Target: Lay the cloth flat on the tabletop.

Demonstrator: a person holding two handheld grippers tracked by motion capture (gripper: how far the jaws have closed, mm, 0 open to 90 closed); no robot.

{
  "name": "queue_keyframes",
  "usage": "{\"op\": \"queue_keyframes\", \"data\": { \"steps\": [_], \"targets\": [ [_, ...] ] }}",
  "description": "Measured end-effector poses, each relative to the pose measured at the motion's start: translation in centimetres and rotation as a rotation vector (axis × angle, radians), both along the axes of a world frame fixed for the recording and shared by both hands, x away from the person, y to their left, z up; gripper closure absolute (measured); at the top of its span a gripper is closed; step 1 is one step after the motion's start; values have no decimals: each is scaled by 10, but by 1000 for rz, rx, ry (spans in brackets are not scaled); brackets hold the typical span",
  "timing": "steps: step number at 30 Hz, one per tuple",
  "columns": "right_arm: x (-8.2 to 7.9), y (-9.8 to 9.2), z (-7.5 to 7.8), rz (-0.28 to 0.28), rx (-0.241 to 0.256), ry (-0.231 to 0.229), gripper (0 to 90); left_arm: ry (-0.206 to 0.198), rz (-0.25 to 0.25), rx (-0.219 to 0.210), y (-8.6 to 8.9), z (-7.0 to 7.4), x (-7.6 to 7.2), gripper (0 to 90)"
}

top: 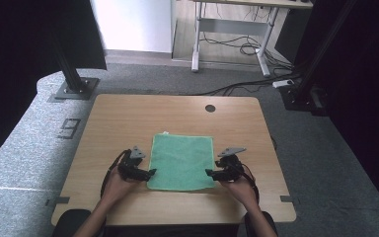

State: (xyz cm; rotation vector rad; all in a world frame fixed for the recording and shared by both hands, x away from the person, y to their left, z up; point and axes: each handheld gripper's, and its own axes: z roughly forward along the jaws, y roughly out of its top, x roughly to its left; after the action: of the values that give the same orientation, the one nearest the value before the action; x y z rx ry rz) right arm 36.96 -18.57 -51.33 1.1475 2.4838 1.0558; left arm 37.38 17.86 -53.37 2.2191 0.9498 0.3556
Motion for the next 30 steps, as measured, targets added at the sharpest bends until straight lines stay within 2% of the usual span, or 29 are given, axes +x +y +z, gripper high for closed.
{"op": "queue_keyframes", "data": {
  "steps": [2, 5, 12, 16, 22, 30],
  "targets": [
    [-3, 3, -7, -3, -14, 6, 374, -7, -12, -10, 0, 3, -6, 141],
    [-11, 3, -15, -13, -38, 10, 352, 8, -24, -29, 1, 2, -16, 142],
    [-29, -6, -25, -33, -77, 6, 338, 18, -27, 6, 0, -4, -31, 142],
    [-33, -7, -27, -50, -96, -15, 301, 13, -14, 59, -2, -8, -30, 142],
    [-29, -8, -30, -76, -93, -29, 246, 17, -3, 40, 0, -10, -28, 136],
    [-15, -8, -31, -98, -87, -37, 211, 18, 23, 26, 4, -11, -18, 129]
  ]
}}
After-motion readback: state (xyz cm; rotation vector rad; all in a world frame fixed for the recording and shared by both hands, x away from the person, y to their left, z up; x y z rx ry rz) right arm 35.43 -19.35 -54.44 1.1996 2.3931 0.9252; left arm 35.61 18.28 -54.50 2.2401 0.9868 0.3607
